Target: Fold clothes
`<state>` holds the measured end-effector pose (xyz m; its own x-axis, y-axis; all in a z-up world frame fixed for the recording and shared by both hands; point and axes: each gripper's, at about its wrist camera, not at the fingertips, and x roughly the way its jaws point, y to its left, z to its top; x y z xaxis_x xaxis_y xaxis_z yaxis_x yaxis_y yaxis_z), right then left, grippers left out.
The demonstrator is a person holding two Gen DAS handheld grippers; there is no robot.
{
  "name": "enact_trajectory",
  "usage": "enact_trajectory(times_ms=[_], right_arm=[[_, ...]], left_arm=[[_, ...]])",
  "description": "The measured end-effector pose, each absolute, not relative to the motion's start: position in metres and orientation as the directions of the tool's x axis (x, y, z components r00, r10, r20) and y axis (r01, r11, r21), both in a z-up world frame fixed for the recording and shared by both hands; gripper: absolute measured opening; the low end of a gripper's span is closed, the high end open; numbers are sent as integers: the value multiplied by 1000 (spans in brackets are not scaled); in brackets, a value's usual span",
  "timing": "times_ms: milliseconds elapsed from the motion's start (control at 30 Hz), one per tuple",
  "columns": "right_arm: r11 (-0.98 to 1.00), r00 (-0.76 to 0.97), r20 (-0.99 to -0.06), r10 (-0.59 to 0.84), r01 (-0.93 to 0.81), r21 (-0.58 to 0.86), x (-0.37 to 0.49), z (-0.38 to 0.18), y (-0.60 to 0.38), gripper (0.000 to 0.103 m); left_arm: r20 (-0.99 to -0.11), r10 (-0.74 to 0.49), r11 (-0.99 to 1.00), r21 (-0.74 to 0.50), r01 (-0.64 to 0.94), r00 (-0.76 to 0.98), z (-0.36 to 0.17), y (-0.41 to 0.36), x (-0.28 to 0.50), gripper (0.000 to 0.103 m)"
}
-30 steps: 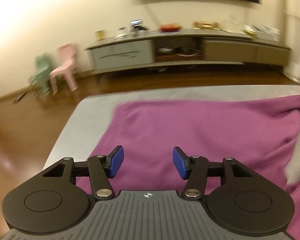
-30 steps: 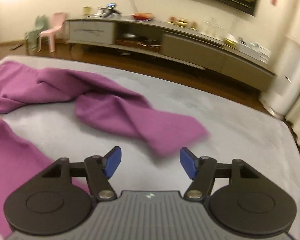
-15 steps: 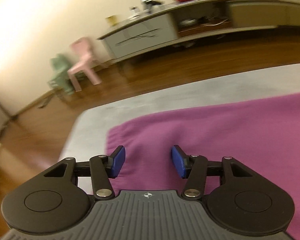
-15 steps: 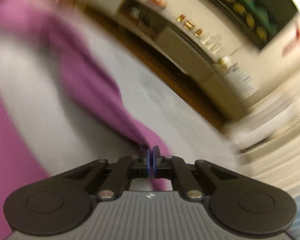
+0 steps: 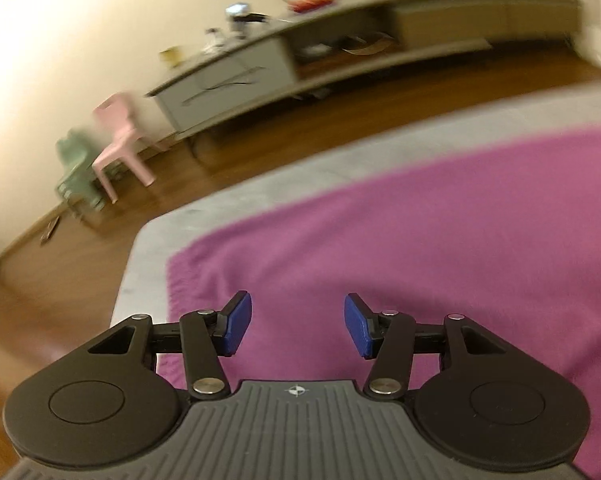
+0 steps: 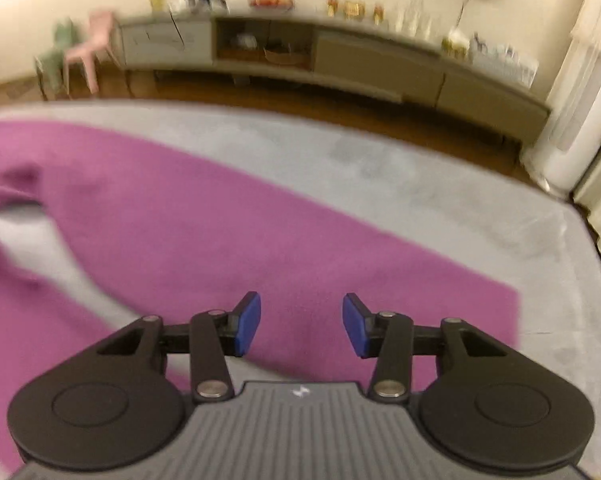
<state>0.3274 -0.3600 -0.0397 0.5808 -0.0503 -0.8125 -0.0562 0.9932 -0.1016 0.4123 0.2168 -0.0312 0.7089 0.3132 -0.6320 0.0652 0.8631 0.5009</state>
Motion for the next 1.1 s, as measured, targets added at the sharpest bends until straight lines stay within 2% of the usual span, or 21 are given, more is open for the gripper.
enact_trajectory(times_ms=[133,233,267,300,367,400,500,600,667,767,967,1067,1100], right_arm=[[986,604,-784,-147,25,-166,377,-43,-375,32],[961,599,-759,-256,69,-270,402,-48,-375,32],[953,591,-756,-280,79,-291,408,-48,-375,33],[952,592,-753,-287,89,-293,406,-46,-374,36],[959,611,-744,-271,108,-261,385,-35,-368,36],[971,630,-742,-229,89,-224,366,-28,-364,36],[996,683,-730,-24,-48,-78,288,-5,-347,49],[989,607,-791,75,-148,-20,219,-25,-333,50],[987,562,-822,90,-159,0,186,-47,-333,50],[990,590,-802,90,-138,10,155,-56,-344,52],[986,551,-829,92,-168,-2,115,-49,-363,52],[987,543,-836,80,-162,-11,91,-43,-371,53],[989,546,-835,72,-147,-12,87,-42,-375,57]], left_arm=[[-635,311,818,557,141,707,-48,211,402,56],[-554,425,723,684,100,715,-67,212,410,56],[-551,431,718,689,99,714,-68,211,410,56],[-568,423,737,669,96,706,-64,212,408,56],[-604,366,815,576,70,708,-45,220,388,56],[-626,316,852,519,78,713,-35,228,369,56],[-672,170,933,345,102,720,-10,250,314,55],[-722,119,959,260,108,682,-28,270,276,55],[-751,83,973,203,109,655,-40,284,251,56],[-763,72,984,161,81,642,-44,294,225,56],[-764,145,959,266,103,629,-28,277,180,56],[-711,256,902,420,103,656,-31,268,139,56],[-691,300,876,473,98,658,-33,264,131,56]])
